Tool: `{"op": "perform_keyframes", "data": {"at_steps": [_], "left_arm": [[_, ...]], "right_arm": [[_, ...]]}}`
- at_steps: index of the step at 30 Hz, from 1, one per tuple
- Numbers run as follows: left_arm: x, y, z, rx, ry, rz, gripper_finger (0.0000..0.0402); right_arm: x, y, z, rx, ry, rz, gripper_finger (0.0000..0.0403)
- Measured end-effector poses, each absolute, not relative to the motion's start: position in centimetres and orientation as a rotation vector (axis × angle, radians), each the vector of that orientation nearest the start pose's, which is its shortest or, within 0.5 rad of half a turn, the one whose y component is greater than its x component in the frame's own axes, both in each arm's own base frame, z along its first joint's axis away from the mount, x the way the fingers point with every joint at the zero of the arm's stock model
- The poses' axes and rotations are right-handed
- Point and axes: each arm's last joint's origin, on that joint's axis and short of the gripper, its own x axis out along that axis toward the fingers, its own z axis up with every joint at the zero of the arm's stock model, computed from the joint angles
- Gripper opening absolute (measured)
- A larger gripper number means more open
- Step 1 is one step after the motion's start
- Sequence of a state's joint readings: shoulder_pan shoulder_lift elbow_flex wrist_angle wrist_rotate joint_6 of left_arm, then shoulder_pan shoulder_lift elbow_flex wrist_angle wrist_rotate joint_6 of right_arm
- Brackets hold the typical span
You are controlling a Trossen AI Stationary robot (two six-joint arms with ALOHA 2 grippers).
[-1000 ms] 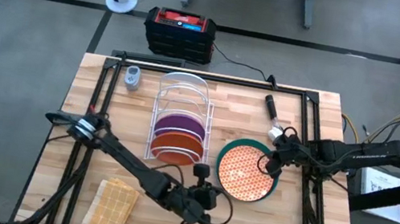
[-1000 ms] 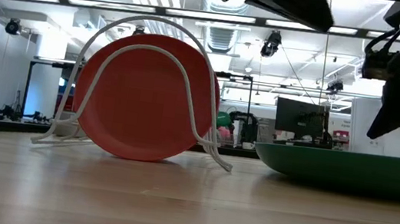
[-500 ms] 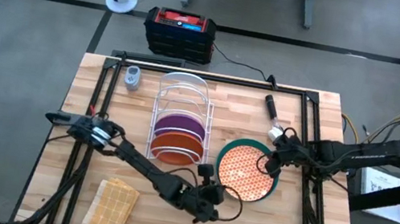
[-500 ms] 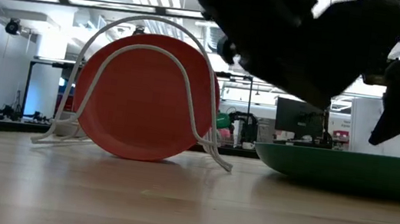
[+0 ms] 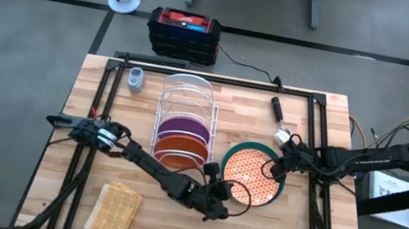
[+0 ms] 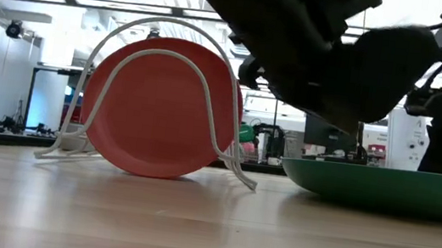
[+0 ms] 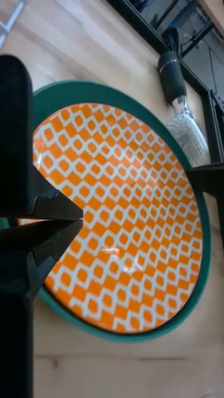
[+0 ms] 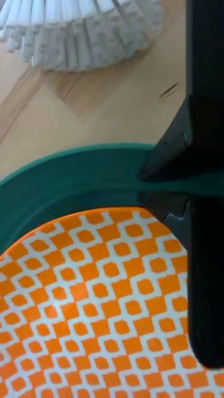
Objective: Sort dishes
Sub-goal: Put the orange/white plate into the dish rack
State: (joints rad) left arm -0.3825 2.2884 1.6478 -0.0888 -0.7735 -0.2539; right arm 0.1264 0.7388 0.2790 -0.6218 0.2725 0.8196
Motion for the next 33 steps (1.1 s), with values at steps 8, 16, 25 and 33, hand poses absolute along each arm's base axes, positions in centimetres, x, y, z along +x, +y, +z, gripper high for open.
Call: {"op": "perform_keyframes", "data": {"at_steps": [8, 16, 25, 33], "left_arm": [[46.7, -15.9, 12.7, 0.145, 0.598, 0.44, 0.0], [47.1, -15.2, 11.9, 0.115, 0.614, 0.441, 0.0], [47.4, -14.5, 11.5, 0.077, 0.626, 0.435, 0.0], [47.5, -14.2, 11.5, 0.067, 0.631, 0.435, 0.0]], "right_arm": [[12.0, 0.7, 14.9, 0.522, 0.903, -0.537, 0.0088], [12.1, 0.8, 15.0, 0.527, 0.899, -0.528, 0.0126], [12.0, 0.7, 15.3, 0.533, 0.882, -0.517, 0.0155], [11.8, 0.7, 15.5, 0.546, 0.859, -0.5, 0.0173]]}}
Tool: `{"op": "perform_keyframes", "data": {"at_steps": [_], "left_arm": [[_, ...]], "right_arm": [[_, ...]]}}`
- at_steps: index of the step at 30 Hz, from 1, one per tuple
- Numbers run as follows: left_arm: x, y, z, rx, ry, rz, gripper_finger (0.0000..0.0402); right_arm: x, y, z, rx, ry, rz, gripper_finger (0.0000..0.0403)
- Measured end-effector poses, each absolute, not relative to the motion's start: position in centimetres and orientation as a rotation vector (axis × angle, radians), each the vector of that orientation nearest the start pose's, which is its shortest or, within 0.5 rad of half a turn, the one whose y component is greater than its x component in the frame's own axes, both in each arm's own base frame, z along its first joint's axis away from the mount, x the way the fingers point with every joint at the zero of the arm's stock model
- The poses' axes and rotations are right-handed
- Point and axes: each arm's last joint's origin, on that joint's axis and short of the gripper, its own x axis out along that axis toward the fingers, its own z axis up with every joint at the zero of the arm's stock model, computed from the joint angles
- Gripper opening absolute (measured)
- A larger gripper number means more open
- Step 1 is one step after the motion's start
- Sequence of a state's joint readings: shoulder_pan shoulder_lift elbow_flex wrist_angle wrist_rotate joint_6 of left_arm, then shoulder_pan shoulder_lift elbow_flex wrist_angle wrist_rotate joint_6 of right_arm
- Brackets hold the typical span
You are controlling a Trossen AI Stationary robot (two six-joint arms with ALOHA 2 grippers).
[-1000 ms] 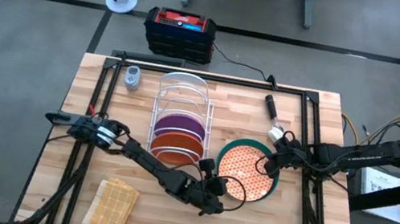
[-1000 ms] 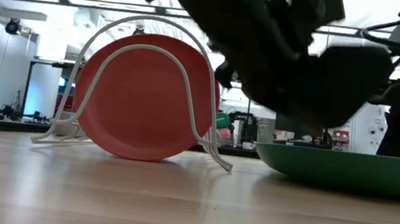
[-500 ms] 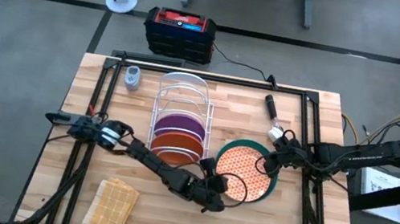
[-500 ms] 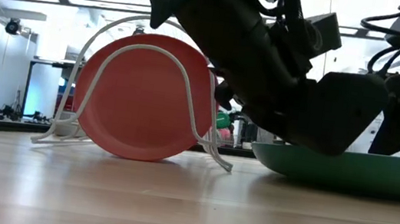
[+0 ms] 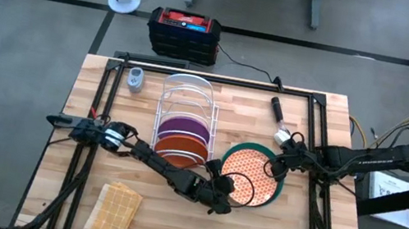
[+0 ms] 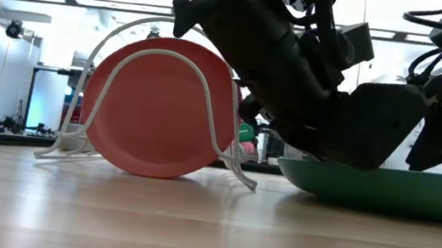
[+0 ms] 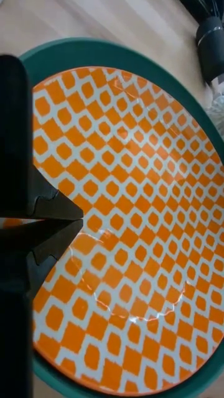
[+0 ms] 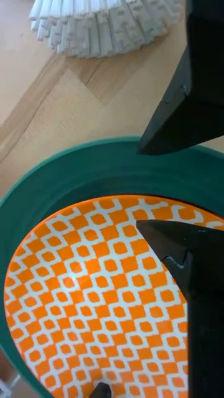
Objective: Sort dishes
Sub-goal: Put the orange/white plate into the dish rack
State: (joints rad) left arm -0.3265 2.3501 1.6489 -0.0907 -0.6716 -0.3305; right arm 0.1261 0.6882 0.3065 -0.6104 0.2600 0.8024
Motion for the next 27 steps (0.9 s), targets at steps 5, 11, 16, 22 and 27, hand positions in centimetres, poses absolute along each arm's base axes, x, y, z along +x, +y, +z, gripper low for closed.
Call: {"op": "perform_keyframes", "data": {"at_steps": [5, 11, 16, 22, 27], "left_arm": [[47.5, -13.9, 11.4, 0.066, 0.635, 0.441, 0.0], [47.7, -13.4, 11.4, 0.062, 0.637, 0.45, 0.0], [47.8, -13.1, 10.9, 0.057, 0.632, 0.458, 0.0], [48.1, -13.0, 10.2, 0.039, 0.629, 0.464, 0.0], [48.2, -12.7, 10.2, 0.039, 0.633, 0.465, 0.0]], "right_arm": [[11.8, 0.8, 15.4, 0.548, 0.86, -0.498, 0.0179], [11.9, 0.9, 14.8, 0.572, 0.848, -0.46, 0.0179], [12.0, 0.9, 14.8, 0.567, 0.842, -0.453, 0.018], [12.0, 0.9, 14.6, 0.569, 0.845, -0.432, 0.0173], [12.4, 1.0, 14.8, 0.57, 0.814, -0.388, 0.0166]]}}
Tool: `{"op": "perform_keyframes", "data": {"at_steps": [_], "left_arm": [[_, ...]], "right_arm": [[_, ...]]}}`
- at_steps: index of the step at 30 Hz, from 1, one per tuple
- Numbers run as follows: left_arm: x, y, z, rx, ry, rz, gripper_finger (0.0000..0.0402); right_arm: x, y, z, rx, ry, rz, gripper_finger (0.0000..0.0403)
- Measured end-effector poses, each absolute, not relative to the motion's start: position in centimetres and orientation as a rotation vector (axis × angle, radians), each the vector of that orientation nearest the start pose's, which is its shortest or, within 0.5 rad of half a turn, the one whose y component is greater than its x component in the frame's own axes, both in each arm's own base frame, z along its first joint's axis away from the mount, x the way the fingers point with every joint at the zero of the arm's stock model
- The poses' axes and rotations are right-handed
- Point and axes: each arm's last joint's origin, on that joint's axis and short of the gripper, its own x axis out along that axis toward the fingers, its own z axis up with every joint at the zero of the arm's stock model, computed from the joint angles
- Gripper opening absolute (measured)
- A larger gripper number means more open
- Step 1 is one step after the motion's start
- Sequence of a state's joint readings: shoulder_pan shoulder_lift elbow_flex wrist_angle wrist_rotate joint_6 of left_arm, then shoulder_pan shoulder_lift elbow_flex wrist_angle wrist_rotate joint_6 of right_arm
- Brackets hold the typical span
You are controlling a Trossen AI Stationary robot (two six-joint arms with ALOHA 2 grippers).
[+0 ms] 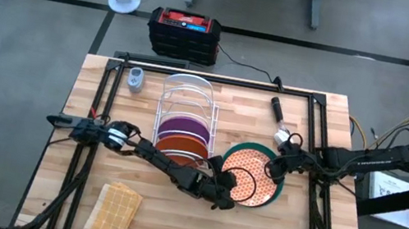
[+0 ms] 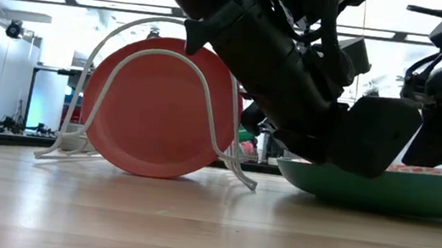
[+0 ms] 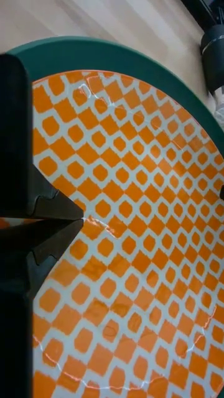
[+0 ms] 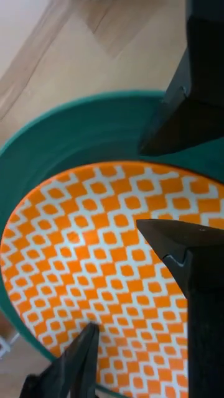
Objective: Sort dishes
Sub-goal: Put the orange/white plate into the dish rack
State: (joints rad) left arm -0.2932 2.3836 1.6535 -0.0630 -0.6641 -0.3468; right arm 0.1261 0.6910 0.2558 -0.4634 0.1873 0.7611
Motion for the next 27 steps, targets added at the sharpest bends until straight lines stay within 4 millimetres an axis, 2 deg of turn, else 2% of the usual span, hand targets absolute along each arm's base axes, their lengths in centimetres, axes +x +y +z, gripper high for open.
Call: {"op": "perform_keyframes", "data": {"at_steps": [8, 17, 24, 27], "left_arm": [[48.3, -12.5, 10.2, 0.027, 0.625, 0.462, 0.0], [48.4, -12.4, 10.3, 0.015, 0.617, 0.456, 0.0], [48.5, -12.5, 10.4, 0.007, 0.598, 0.452, 0.0], [48.6, -12.6, 10.4, 0.018, 0.585, 0.442, 0.0]], "right_arm": [[12.4, 1.0, 14.7, 0.568, 0.804, -0.385, 0.0132], [12.1, 1.0, 13.2, 0.578, 0.794, -0.387, 0.0072], [12.1, 0.8, 13.2, 0.508, 0.775, -0.399, 0.0016], [12.2, 0.8, 13.3, 0.5, 0.766, -0.41, 0.0006]]}}
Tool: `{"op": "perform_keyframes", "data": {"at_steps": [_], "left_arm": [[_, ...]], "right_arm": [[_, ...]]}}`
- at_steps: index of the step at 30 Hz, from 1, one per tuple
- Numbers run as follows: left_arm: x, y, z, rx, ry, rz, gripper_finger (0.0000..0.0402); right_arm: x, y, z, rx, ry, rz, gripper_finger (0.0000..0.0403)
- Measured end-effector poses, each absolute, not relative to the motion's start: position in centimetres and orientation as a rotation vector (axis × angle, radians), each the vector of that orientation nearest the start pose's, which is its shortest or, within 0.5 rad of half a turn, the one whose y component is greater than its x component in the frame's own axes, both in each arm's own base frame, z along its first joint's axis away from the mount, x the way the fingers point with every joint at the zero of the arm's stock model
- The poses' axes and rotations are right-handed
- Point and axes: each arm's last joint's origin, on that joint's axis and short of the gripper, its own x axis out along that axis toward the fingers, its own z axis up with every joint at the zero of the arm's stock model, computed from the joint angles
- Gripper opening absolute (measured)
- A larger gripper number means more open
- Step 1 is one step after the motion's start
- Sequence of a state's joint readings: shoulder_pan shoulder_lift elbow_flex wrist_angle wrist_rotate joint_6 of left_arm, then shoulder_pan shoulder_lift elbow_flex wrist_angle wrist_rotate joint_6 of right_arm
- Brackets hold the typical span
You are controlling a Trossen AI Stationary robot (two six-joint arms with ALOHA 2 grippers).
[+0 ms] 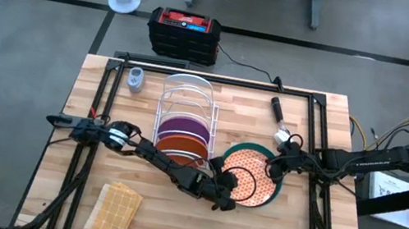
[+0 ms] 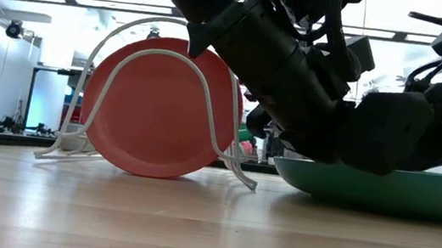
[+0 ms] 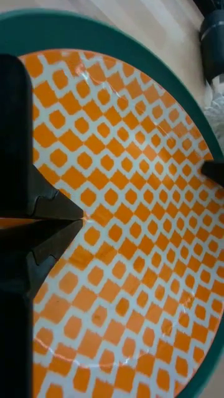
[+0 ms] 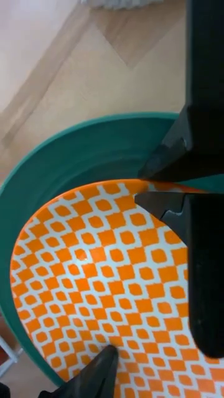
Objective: Sort dishes
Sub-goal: Put the orange/white plate into the dish rack
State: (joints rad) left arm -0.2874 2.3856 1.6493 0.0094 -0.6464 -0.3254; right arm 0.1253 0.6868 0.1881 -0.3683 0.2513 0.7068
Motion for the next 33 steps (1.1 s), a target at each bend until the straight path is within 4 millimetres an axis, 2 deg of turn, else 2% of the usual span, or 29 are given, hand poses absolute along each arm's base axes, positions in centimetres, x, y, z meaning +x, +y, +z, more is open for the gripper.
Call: {"op": "perform_keyframes", "data": {"at_steps": [6, 15, 25, 33], "left_arm": [[48.8, -12.6, 10.6, 0.024, 0.578, 0.438, 0.0], [49.7, -12.9, 12.0, 0.073, 0.562, 0.416, 0.0], [50.0, -13.0, 12.8, 0.063, 0.536, 0.419, 0.0], [49.6, -12.9, 12.3, 0.069, 0.596, 0.424, 0.0]], "right_arm": [[12.4, 0.8, 14.1, 0.466, 0.77, -0.406, 0.0001], [12.8, 0.9, 15.6, 0.429, 0.759, -0.378, 0.0002], [12.9, 0.9, 16.1, 0.42, 0.748, -0.369, 0.0001], [12.6, 0.9, 15.8, 0.444, 0.792, -0.395, 0.0001]]}}
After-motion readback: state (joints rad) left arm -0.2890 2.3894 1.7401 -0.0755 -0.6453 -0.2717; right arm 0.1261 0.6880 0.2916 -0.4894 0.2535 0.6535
